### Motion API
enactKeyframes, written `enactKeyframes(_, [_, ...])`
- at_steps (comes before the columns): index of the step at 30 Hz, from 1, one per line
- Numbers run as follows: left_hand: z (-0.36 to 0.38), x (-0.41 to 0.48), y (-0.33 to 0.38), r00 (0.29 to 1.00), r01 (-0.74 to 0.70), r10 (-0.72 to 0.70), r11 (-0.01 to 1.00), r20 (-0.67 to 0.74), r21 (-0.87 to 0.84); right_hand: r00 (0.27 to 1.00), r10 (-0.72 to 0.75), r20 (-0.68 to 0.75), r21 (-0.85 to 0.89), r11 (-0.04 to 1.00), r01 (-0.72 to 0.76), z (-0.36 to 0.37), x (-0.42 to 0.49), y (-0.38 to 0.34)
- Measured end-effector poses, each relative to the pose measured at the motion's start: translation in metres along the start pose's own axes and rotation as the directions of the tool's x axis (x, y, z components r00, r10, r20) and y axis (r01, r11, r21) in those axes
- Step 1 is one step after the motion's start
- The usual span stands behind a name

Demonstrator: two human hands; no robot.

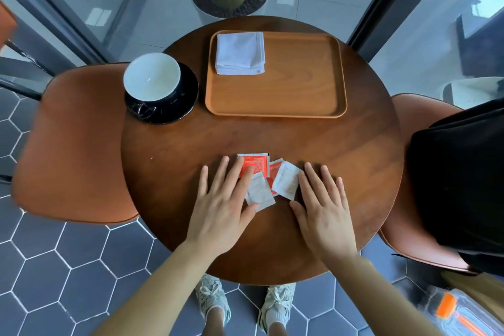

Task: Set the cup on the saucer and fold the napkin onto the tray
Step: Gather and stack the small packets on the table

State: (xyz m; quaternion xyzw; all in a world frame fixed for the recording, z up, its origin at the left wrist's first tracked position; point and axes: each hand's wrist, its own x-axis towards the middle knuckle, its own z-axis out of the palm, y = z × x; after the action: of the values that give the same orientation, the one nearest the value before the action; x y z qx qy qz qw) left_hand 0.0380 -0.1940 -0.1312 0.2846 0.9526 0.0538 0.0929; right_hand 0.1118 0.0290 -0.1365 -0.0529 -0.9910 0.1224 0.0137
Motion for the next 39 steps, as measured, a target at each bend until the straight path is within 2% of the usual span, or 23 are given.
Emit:
enactKeyframes(5, [-0.001, 0.008, 0.017, 0.999, 0.031, -0.031, 1.0, -0.041, -0.006, 1.0, -0.023, -0.009, 0.079, 0.997, 0.023, 0.001, 0.013, -0.007])
enactKeyframes(8, [-0.002, 0.005, 0.011, 0.984, 0.075, -0.102, 0.981, -0.147, -0.18, 1.0, 0.014, -0.02, 0.213, 0.977, -0.01, -0.007, 0.013, -0.001])
enactKeyframes(10, [-0.007, 0.008, 0.006, 0.961, 0.101, -0.169, 0.952, -0.22, -0.289, 1.0, 0.0, -0.022, 0.235, 0.972, 0.005, -0.011, 0.016, 0.003])
enactKeyframes(13, [-0.018, 0.02, 0.006, 0.941, 0.144, -0.221, 0.947, -0.257, -0.288, 0.997, -0.076, 0.0, 0.216, 0.974, 0.074, -0.013, 0.024, 0.0])
enactKeyframes(16, [-0.03, 0.034, 0.006, 0.952, 0.081, -0.162, 0.952, -0.261, -0.296, 0.991, -0.13, -0.008, 0.208, 0.969, 0.129, -0.012, 0.035, -0.008])
enactKeyframes(19, [-0.033, 0.029, 0.011, 0.967, 0.026, -0.097, 0.957, -0.235, -0.29, 0.984, -0.138, -0.115, 0.231, 0.96, 0.162, -0.014, 0.041, -0.004])
enactKeyframes(22, [-0.025, 0.015, 0.022, 0.975, -0.06, 0.016, 0.979, -0.221, -0.193, 0.986, -0.053, -0.158, 0.37, 0.923, 0.109, -0.023, 0.042, -0.001])
enactKeyframes(24, [-0.02, 0.011, 0.026, 0.975, -0.089, 0.058, 0.987, -0.215, -0.137, 0.981, 0.113, -0.158, 0.495, 0.869, -0.02, -0.028, 0.045, 0.001])
enactKeyframes(27, [-0.017, 0.013, 0.032, 0.971, -0.075, 0.05, 0.992, -0.232, -0.103, 0.937, 0.346, -0.042, 0.582, 0.771, -0.259, -0.031, 0.053, 0.017])
enactKeyframes(31, [-0.021, 0.018, 0.047, 0.967, -0.06, 0.049, 0.998, -0.249, -0.035, 0.933, 0.355, -0.05, 0.44, 0.847, -0.299, -0.03, 0.052, 0.032])
enactKeyframes(35, [-0.026, 0.021, 0.058, 0.97, -0.034, 0.042, 0.999, -0.241, 0.038, 0.93, 0.348, -0.116, 0.44, 0.858, -0.266, -0.02, 0.039, 0.029])
enactKeyframes(39, [-0.026, 0.021, 0.056, 0.959, -0.085, 0.092, 0.996, -0.267, 0.038, 0.925, 0.362, -0.114, 0.46, 0.845, -0.274, -0.014, 0.029, 0.028])
